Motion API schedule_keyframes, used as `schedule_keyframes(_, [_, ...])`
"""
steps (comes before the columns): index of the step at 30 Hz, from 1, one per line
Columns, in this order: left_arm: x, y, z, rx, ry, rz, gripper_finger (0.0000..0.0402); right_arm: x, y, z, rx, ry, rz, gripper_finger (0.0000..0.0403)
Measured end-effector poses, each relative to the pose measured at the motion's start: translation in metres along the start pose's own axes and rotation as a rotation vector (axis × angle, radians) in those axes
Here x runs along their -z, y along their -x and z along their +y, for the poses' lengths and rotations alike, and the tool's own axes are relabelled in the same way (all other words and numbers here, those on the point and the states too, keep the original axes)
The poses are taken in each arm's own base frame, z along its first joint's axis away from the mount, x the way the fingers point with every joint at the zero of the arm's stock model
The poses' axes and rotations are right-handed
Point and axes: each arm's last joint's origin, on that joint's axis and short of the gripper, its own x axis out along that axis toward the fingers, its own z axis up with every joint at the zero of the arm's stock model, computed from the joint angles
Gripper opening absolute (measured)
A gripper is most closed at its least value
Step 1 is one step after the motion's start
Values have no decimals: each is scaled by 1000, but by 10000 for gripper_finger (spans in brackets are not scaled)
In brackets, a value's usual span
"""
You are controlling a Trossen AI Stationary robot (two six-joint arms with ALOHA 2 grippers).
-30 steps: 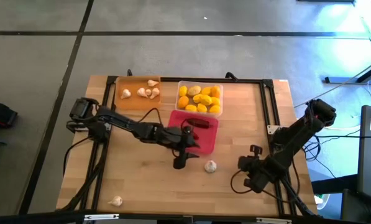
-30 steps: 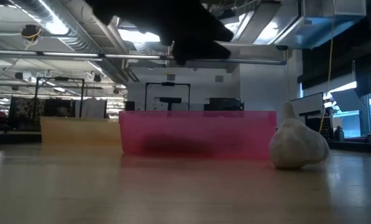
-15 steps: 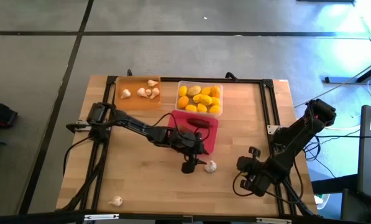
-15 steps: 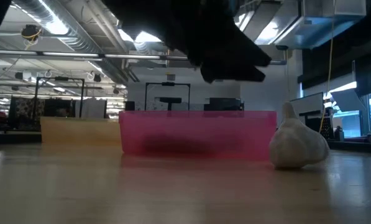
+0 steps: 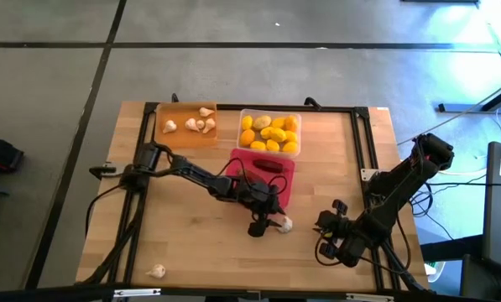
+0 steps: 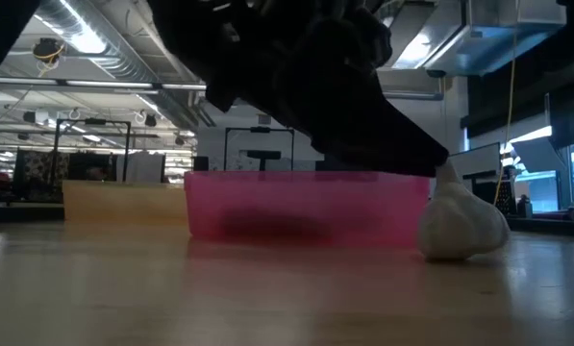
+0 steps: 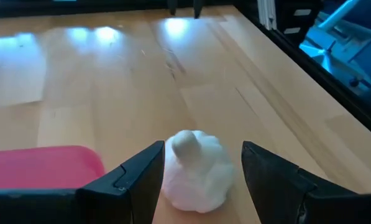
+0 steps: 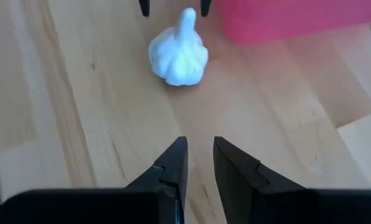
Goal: Sort produce into baskets
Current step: Put the white garlic in the orange bin
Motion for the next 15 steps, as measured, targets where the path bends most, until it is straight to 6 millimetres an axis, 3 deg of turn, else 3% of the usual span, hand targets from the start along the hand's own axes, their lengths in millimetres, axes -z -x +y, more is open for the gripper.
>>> schedule_keyframes(15, [-1,-2,2,12,25,-35,206,-1,0,1,0,-2,-28,73])
